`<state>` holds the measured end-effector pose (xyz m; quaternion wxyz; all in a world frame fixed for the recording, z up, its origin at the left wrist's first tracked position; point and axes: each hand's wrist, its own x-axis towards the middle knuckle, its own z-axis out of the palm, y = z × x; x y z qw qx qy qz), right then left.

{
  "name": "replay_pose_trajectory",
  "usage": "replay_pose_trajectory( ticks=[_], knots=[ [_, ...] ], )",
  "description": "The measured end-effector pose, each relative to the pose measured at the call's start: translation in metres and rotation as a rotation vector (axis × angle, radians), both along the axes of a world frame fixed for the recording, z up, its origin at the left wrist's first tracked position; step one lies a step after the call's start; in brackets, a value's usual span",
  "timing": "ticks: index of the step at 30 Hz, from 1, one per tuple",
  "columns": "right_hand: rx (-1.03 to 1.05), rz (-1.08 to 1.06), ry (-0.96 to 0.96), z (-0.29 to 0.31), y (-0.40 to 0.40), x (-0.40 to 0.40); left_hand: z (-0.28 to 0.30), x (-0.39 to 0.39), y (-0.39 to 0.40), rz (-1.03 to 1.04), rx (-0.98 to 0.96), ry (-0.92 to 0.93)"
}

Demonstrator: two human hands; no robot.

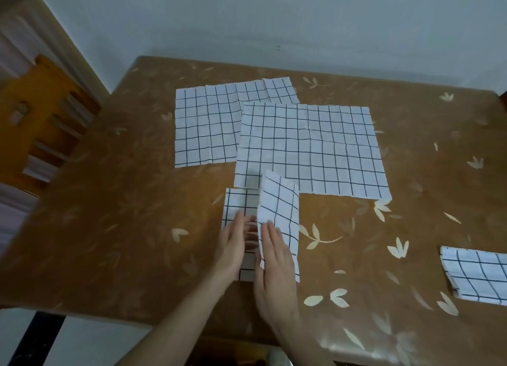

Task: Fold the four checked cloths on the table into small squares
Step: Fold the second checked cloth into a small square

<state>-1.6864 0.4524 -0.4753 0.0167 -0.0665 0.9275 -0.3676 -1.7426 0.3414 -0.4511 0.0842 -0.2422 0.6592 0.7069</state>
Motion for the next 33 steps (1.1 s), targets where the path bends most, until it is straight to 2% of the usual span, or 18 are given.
replay_pose_trajectory(
  ticks=[3,6,11,14,18,24,28,33],
  knots=[
    [0.077,0.074,-0.024,-0.010,-0.016,0.001,-0.006,-0.009,-0.023,-0.040,-0.071,0.026],
    [0.118,0.118,-0.038,-0.019,-0.030,0.002,-0.015,-0.015,-0.040,-0.108,-0.242,0.071],
    [0.074,0.168,-0.069,-0.018,-0.041,0.002,-0.029,-0.016,-0.050,-0.102,-0.326,0.083],
    [0.113,0.205,-0.002,-0.010,-0.036,0.004,-0.040,-0.010,-0.055,-0.064,-0.359,0.110],
    [0.224,0.060,0.135,-0.017,-0.009,-0.002,-0.044,-0.002,-0.062,-0.051,-0.430,0.101],
    [0.503,0.089,-0.023,-0.046,0.027,-0.018,-0.051,0.003,-0.063,-0.017,-0.570,0.032],
    [0.541,0.158,-0.077,-0.054,0.030,-0.020,-0.058,0.004,-0.058,0.014,-0.671,0.081],
    [0.543,0.105,-0.038,-0.063,0.027,-0.018,-0.061,0.007,-0.053,0.029,-0.762,0.136]
  ],
)
